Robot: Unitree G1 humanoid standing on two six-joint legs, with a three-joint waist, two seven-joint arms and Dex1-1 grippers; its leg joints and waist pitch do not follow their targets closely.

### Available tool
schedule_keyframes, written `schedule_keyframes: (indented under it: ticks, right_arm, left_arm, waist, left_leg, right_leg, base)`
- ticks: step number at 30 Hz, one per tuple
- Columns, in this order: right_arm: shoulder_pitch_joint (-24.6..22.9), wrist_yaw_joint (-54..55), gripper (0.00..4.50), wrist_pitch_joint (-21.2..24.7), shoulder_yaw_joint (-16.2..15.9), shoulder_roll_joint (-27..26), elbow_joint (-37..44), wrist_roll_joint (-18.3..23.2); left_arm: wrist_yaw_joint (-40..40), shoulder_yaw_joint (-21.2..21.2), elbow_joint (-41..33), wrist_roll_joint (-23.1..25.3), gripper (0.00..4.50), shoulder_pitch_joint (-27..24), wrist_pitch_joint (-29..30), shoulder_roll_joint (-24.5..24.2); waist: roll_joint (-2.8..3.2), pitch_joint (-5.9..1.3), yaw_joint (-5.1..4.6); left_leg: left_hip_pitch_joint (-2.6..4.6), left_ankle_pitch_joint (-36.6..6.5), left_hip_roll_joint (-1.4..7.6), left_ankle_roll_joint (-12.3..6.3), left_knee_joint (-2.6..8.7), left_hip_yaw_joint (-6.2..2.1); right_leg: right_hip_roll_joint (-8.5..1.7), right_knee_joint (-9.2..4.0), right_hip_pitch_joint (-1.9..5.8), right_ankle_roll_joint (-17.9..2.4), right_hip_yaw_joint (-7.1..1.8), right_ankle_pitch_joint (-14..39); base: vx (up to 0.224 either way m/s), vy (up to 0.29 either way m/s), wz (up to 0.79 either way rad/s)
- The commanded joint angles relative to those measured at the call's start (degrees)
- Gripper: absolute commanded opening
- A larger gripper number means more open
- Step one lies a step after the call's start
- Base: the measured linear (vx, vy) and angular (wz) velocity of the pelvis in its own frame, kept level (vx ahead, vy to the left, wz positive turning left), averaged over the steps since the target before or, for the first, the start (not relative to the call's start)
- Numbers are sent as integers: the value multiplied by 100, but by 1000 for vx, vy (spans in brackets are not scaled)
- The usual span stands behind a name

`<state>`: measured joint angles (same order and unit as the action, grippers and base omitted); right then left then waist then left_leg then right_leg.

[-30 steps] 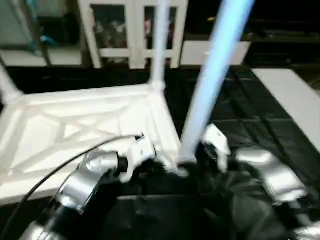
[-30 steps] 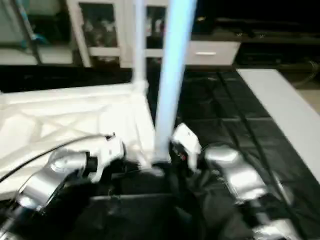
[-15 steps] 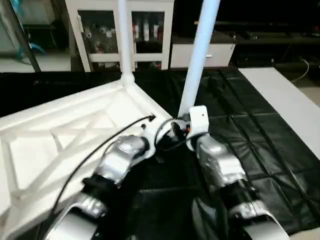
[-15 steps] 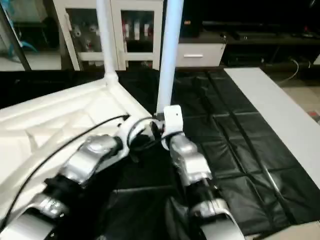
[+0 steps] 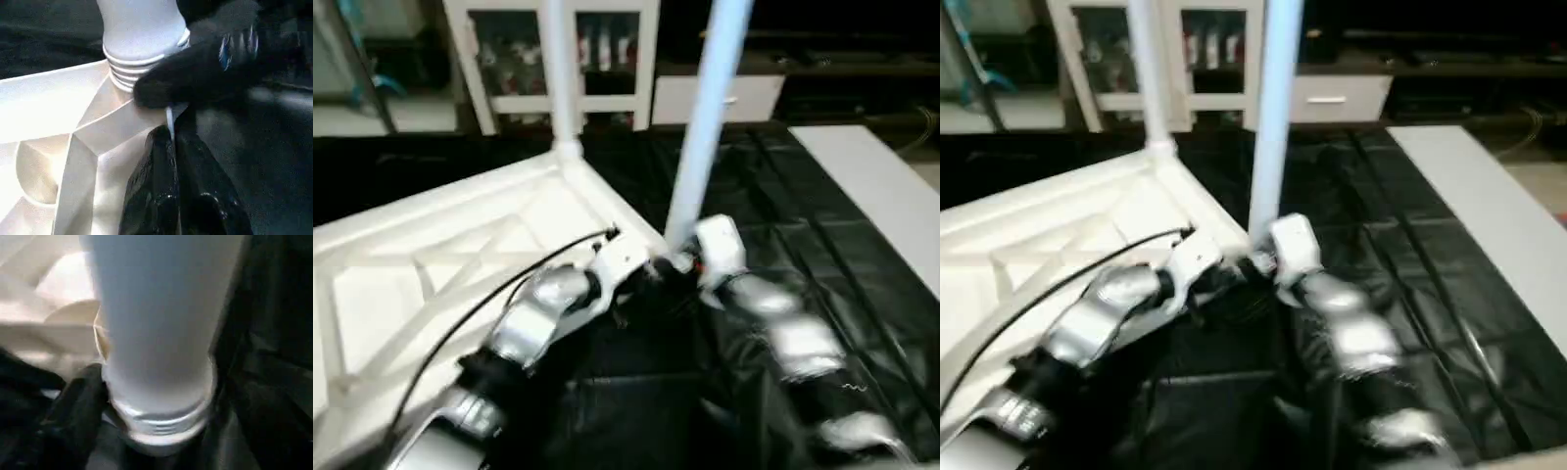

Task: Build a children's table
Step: Rotate leg to tighten

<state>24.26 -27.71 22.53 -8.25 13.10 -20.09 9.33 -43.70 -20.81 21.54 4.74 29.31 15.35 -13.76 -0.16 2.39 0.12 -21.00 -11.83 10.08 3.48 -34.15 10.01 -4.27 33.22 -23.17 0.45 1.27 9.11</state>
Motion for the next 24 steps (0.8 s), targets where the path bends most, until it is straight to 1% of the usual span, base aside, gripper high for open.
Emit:
schedule_keyframes:
  ticks: [1, 2, 3, 4, 5, 6, 7, 8, 9, 10, 12, 14, 17, 20, 21, 22, 24]
  right_arm:
    - [-78, -630, 439, 205, -190, 223, 436, 163]
    - [-276, -1561, 446, 283, -402, 861, 945, 349]
    - [-298, -1658, 446, 286, -424, 931, 998, 366]
    - [-434, -2212, 446, 271, -543, 1334, 1288, 461]
    - [-465, -2328, 446, 261, -566, 1420, 1346, 481]
    - [-507, -2470, 446, 252, -582, 1524, 1419, 505]
    - [-584, -2733, 446, 225, -603, 1713, 1550, 554]
    - [-705, -3123, 446, 311, -591, 1974, 1790, 693]
    - [-749, -3318, 446, 275, -617, 2126, 1870, 687]
    - [-752, -3354, 446, 236, -632, 2158, 1867, 661]
    - [-746, -3369, 446, 166, -656, 2167, 1841, 610]
    - [-716, -3400, 446, 173, -717, 2176, 1831, 626]
    - [-673, -3437, 446, 134, -793, 2155, 1772, 569]
    - [-628, -3396, 446, 121, -801, 2072, 1694, 510]
    - [-612, -3401, 421, 127, -807, 2047, 1676, 498]
    - [-599, -3394, 421, 119, -812, 2024, 1656, 482]
    - [-562, -3345, 400, 104, -805, 1955, 1596, 468]
  left_arm:
    - [-459, -272, -214, -10, 0, -106, -48, -149]
    - [-1052, -383, -673, -264, 0, -304, -50, -425]
    - [-1112, -395, -721, -290, 0, -325, -54, -455]
    - [-1465, -453, -1003, -452, 0, -442, -44, -632]
    - [-1542, -465, -1063, -489, 0, -467, -28, -672]
    - [-1632, -481, -1133, -524, 0, -495, -18, -723]
    - [-1796, -510, -1247, -581, 0, -546, -48, -820]
    - [-1955, -506, -1409, -624, 0, -626, -41, -948]
    - [-2040, -498, -1482, -642, 0, -670, -87, -1033]
    - [-2068, -499, -1491, -649, 0, -679, -124, -1056]
    - [-2090, -493, -1508, -652, 0, -698, -103, -1097]
    - [-2049, -484, -1522, -640, 0, -699, -72, -1134]
    - [-2015, -463, -1514, -630, 0, -693, -59, -1140]
    - [-2003, -454, -1516, -623, 0, -694, -53, -1138]
    - [-2006, -453, -1526, -620, 0, -696, -47, -1138]
    - [-2006, -452, -1530, -616, 0, -697, -44, -1138]
    - [-1999, -455, -1534, -611, 0, -696, -42, -1135]
  waist:
    - [28, -364, 26]
    - [40, -359, 59]
    - [43, -357, 90]
    - [52, -341, 113]
    - [59, -346, 164]
    - [53, -334, 158]
    - [55, -345, 194]
    - [39, -324, 198]
    - [25, -325, 208]
    - [38, -306, 211]
    - [38, -289, 194]
    - [20, -284, 169]
    - [11, -282, 158]
    - [10, -297, 161]
    - [10, -305, 164]
    - [14, -310, 163]
    - [17, -316, 165]
  left_leg:
    - [25, -1060, 259, -326, 431, -56]
    - [31, -837, 267, -401, 415, -42]
    - [37, -809, 289, -450, 417, -51]
    - [40, -716, 302, -521, 409, -33]
    - [70, -660, 318, -554, 397, -29]
    - [66, -650, 309, -574, 395, -7]
    - [83, -645, 307, -599, 390, -8]
    - [70, -674, 315, -612, 400, -10]
    - [75, -739, 321, -600, 408, -15]
    - [88, -837, 330, -548, 421, -13]
    - [89, -992, 322, -467, 435, -12]
    - [87, -1238, 307, -291, 446, -22]
    - [85, -1315, 300, -206, 447, -28]
    - [79, -1186, 292, -217, 430, -24]
    - [72, -1096, 293, -234, 426, -26]
    - [67, -1005, 292, -257, 420, -27]
    - [67, -920, 290, -288, 409, -22]
  right_leg:
    - [-296, -282, 276, -1446, -151, 655]
    - [-296, -254, 271, -1530, -148, 374]
    - [-299, -237, 302, -1557, -138, 259]
    - [-305, -214, 287, -1624, -143, 88]
    - [-304, -201, 294, -1679, -134, -8]
    - [-304, -202, 275, -1721, -141, -11]
    - [-300, -197, 279, -1731, -132, 19]
    - [-305, -202, 289, -1715, -132, 91]
    - [-322, -205, 296, -1695, -129, 242]
    - [-318, -230, 277, -1661, -128, 448]
    - [-319, -259, 266, -1627, -129, 727]
    - [-323, -296, 265, -1503, -132, 1188]
    - [-323, -319, 255, -1382, -139, 1418]
    - [-320, -303, 252, -1375, -143, 1317]
    - [-316, -289, 261, -1388, -138, 1203]
    - [-312, -268, 264, -1422, -134, 1057]
    - [-309, -253, 267, -1468, -130, 908]
  base:
    - [57, -12, 2]
    - [0, 0, 0]
    - [0, 0, 0]
    - [0, 0, 0]
    - [0, 0, 0]
    - [0, 0, 0]
    - [0, 0, 0]
    - [0, 0, 0]
    - [0, 0, 0]
    - [0, 0, 0]
    - [0, 0, 0]
    - [0, 0, 0]
    - [0, 0, 0]
    - [0, 0, 0]
    - [0, 0, 0]
    - [0, 0, 0]
    - [0, 0, 0]
